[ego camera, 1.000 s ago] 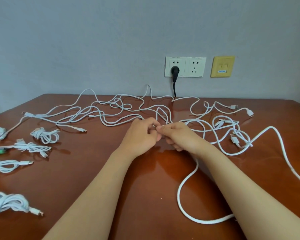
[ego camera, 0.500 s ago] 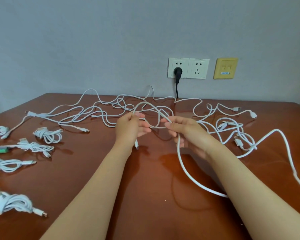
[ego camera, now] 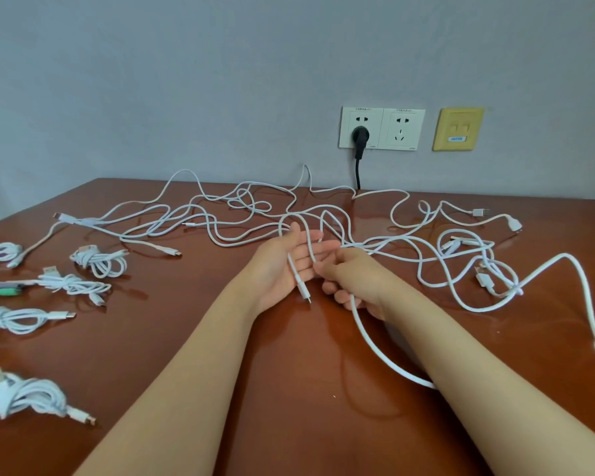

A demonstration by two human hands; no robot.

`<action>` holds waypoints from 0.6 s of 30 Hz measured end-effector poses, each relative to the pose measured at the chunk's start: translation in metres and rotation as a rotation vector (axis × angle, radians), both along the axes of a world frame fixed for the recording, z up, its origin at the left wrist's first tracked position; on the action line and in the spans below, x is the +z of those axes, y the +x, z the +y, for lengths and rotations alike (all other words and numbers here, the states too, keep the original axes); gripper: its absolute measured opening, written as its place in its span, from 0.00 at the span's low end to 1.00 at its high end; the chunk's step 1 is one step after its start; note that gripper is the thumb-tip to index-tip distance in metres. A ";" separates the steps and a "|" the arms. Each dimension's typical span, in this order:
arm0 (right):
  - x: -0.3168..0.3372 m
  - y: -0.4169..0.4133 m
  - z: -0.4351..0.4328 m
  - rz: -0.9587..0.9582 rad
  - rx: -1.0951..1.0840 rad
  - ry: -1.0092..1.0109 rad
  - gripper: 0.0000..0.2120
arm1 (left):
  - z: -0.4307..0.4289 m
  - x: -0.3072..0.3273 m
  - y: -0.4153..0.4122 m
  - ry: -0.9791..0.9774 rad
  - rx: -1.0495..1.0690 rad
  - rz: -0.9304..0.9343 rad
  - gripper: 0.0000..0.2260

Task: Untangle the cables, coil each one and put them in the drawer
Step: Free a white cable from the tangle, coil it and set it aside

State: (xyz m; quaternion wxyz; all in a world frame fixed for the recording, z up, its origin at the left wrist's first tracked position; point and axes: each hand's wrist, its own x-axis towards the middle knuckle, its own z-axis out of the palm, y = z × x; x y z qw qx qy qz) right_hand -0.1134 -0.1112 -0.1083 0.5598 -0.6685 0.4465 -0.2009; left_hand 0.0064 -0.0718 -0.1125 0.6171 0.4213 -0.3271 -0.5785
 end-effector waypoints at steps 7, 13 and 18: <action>0.008 -0.003 0.009 0.126 0.300 -0.058 0.04 | -0.006 0.005 -0.003 -0.063 0.185 0.286 0.18; 0.024 -0.018 0.015 0.266 0.555 0.011 0.17 | -0.013 0.006 0.007 0.074 0.360 0.088 0.17; 0.029 -0.034 0.012 0.338 0.454 -0.351 0.11 | -0.008 0.004 0.013 0.232 0.382 -0.112 0.14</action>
